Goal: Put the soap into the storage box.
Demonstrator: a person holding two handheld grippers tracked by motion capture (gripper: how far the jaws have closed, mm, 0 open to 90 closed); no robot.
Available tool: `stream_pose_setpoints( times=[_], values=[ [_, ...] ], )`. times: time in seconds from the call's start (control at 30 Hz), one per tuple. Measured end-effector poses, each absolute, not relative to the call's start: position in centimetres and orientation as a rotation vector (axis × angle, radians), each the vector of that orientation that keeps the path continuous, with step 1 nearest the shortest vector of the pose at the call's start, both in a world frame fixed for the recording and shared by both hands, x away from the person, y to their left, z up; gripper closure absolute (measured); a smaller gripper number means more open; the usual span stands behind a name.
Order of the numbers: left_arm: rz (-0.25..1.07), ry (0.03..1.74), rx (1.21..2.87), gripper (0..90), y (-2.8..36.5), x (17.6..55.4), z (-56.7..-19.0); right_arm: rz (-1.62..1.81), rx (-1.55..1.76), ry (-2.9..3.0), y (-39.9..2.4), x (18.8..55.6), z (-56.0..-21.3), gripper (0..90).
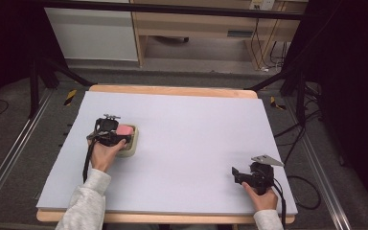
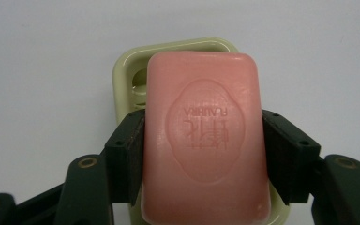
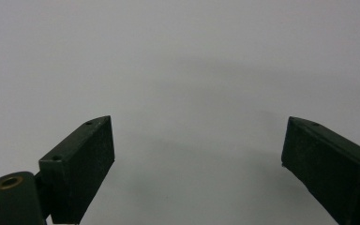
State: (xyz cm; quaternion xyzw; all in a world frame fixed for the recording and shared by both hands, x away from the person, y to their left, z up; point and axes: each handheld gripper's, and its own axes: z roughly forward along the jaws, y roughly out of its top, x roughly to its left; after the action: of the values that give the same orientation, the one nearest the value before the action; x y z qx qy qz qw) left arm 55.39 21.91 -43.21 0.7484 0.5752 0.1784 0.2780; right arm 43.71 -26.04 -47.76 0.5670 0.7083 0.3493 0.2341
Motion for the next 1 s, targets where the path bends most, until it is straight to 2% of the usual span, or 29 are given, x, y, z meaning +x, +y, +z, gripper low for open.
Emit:
stream_pose_setpoints(
  times=[1.0],
  values=[
    [0.513,1.549,2.010,37.0,21.4,55.4,-44.6,0.956,1.552,1.949,-26.1,43.7,-47.8,9.9]
  ],
)
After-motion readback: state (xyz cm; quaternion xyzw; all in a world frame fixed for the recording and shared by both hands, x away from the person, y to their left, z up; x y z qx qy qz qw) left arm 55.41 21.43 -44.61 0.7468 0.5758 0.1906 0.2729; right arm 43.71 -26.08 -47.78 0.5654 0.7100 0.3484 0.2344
